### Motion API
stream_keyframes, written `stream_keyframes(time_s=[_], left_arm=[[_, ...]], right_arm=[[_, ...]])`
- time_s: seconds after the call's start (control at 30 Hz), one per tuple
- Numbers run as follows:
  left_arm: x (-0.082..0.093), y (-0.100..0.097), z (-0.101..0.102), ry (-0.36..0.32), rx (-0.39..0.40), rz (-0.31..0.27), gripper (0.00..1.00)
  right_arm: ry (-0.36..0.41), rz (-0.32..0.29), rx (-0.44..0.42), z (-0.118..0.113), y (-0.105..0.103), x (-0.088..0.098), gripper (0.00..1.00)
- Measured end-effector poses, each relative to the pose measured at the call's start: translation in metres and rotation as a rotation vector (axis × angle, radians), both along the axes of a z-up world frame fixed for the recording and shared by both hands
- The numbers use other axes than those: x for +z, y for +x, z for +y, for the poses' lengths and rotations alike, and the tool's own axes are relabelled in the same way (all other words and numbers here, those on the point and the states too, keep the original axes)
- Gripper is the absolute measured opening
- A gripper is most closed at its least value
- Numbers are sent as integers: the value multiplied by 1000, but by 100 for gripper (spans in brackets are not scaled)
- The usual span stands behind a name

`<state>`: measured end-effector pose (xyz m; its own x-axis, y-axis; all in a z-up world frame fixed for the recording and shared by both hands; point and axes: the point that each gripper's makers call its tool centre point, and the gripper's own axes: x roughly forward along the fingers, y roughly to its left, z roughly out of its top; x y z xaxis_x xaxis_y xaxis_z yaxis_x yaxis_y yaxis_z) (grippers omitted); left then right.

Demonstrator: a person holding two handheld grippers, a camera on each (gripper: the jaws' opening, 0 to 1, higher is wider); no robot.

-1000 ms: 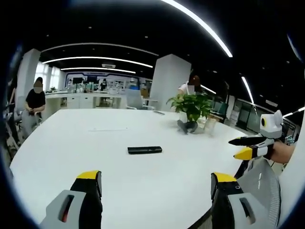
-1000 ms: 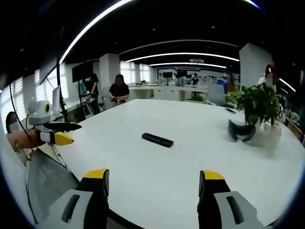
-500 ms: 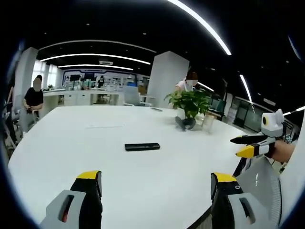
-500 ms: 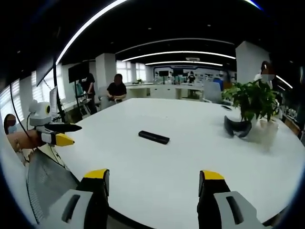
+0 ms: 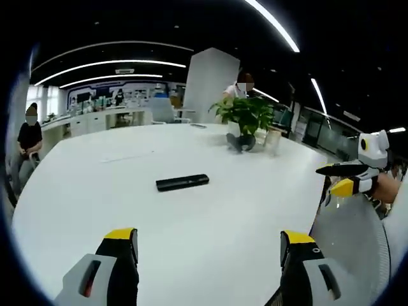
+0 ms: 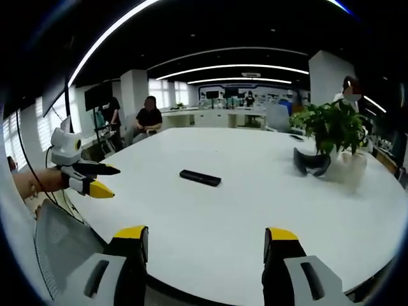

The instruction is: Press the specified remote control buttons in sequence, fully releasing each button before pressing the next.

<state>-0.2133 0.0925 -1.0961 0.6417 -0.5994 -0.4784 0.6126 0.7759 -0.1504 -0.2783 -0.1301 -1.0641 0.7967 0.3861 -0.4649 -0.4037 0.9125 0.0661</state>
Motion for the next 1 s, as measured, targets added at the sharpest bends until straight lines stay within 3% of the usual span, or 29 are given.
stream_keyframes(time_s=[0.27,0.7,1.0], left_arm=[[-37,17,-3,140,-100,108,92],[-80,74,-2,397,-340,118,86],[-87,115,-10,477,-441,128,84]], right_arm=[[-30,-4,-30,-7,-2,1,72],[-26,11,-83,-15,-6,-1,70],[-53,33,-85,-16,-11,-5,67]])
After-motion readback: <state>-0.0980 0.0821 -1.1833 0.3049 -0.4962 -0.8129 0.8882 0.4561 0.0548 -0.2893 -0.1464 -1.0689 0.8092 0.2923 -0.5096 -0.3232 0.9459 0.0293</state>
